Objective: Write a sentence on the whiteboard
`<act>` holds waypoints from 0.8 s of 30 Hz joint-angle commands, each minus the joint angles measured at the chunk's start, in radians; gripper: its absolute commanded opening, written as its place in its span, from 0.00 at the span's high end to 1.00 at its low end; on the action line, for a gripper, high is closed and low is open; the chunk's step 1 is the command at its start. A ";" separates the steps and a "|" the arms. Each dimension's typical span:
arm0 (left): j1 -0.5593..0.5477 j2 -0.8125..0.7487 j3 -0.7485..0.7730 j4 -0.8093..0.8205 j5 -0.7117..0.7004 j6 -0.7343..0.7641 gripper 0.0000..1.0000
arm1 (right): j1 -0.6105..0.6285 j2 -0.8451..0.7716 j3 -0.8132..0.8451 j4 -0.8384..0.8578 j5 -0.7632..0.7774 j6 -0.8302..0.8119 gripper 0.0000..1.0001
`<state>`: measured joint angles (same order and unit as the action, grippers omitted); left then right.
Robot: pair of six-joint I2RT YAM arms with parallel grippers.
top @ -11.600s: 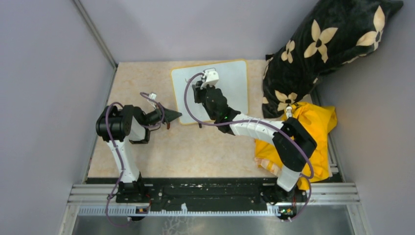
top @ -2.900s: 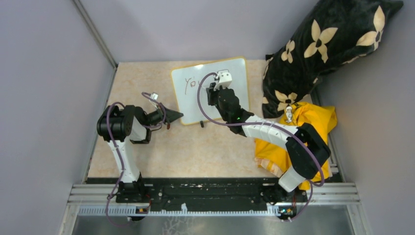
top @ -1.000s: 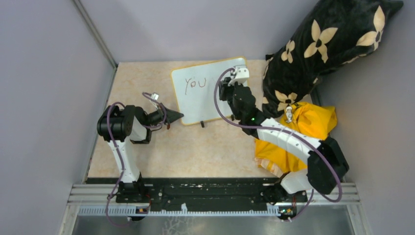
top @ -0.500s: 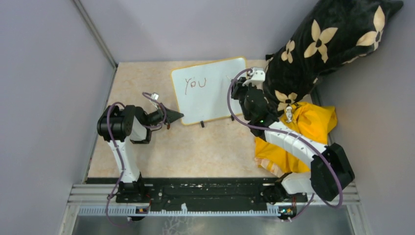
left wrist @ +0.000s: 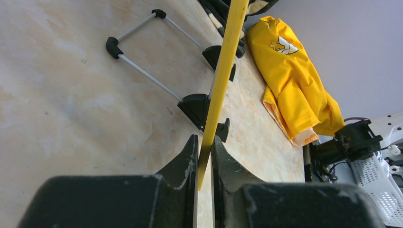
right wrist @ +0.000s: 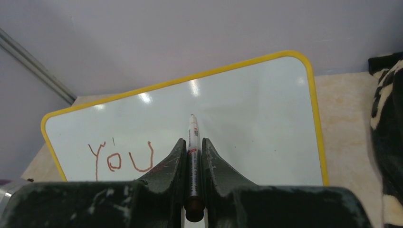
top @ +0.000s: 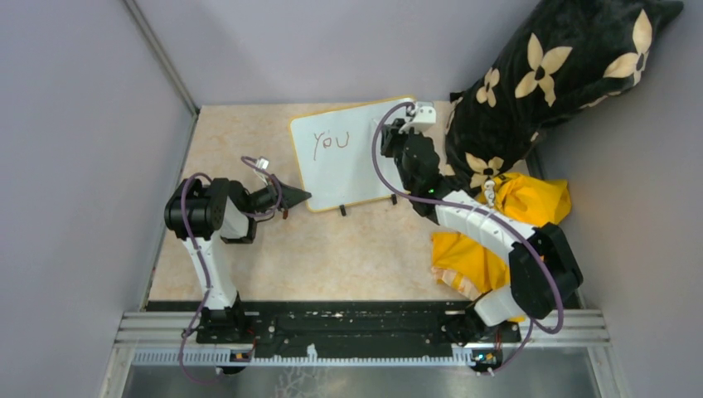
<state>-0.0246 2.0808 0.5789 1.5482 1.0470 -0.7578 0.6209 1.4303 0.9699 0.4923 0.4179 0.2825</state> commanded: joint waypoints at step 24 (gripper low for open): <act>-0.004 0.017 -0.005 0.075 0.001 -0.001 1.00 | -0.006 0.108 0.144 -0.046 0.040 -0.028 1.00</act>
<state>-0.0246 2.0808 0.5789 1.5482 1.0466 -0.7582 0.6209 1.5230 1.0557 0.4408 0.4515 0.2687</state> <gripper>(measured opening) 0.156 0.117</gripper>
